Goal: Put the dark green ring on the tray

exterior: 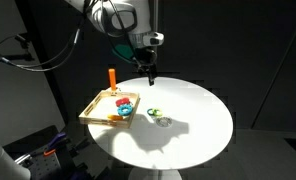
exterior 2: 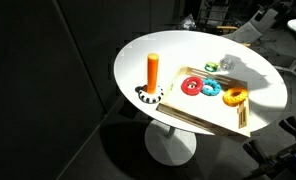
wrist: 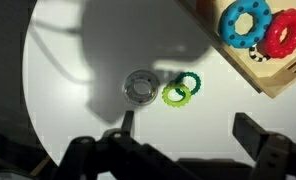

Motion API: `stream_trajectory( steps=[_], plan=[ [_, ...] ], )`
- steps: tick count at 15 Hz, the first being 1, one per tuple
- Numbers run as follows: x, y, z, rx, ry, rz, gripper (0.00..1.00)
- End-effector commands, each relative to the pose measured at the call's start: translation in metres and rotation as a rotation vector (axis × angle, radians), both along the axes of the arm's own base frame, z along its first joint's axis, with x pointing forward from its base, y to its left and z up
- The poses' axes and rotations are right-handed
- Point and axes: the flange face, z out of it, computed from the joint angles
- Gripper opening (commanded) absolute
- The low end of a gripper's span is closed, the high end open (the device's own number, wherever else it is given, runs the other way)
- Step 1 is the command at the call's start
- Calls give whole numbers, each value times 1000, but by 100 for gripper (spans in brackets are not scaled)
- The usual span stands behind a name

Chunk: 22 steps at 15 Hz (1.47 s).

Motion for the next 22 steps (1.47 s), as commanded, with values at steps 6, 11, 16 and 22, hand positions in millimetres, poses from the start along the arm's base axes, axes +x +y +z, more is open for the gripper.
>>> stream_trajectory(
  steps=[6, 11, 16, 22],
  plan=[
    [33, -5, -46, 24, 80, -9, 100],
    [40, -6, -47, 24, 86, -8, 100],
    [58, -13, -83, 22, 117, -67, 100],
    [84, -20, -134, 21, 140, -80, 100]
  ],
)
